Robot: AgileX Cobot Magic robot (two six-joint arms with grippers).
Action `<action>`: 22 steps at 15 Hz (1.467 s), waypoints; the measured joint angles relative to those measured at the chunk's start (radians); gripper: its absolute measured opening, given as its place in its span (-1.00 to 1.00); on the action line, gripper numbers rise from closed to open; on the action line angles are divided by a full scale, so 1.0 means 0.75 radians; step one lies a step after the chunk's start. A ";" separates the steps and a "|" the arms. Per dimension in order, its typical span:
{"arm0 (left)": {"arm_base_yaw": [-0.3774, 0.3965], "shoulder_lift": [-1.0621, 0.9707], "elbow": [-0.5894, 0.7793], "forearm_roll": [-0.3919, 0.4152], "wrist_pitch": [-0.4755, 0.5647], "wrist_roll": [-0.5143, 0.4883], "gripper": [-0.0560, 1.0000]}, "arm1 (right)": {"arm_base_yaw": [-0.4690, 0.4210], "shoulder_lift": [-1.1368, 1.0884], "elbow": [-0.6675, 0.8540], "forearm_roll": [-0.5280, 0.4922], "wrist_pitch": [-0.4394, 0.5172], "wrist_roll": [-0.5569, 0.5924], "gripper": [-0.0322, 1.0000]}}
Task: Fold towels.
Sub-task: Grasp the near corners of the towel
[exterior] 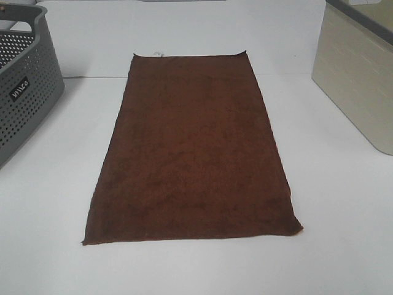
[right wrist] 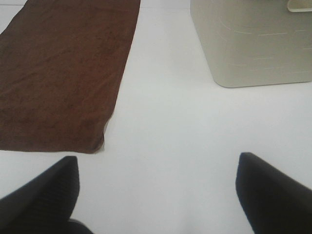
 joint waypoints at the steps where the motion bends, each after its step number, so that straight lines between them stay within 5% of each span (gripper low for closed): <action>1: 0.000 0.000 0.000 0.000 0.000 0.000 0.53 | 0.000 0.000 0.000 0.000 0.000 0.000 0.66; 22: 0.000 0.000 0.000 0.000 0.000 0.000 0.53 | 0.000 0.000 0.000 0.000 0.000 0.000 0.66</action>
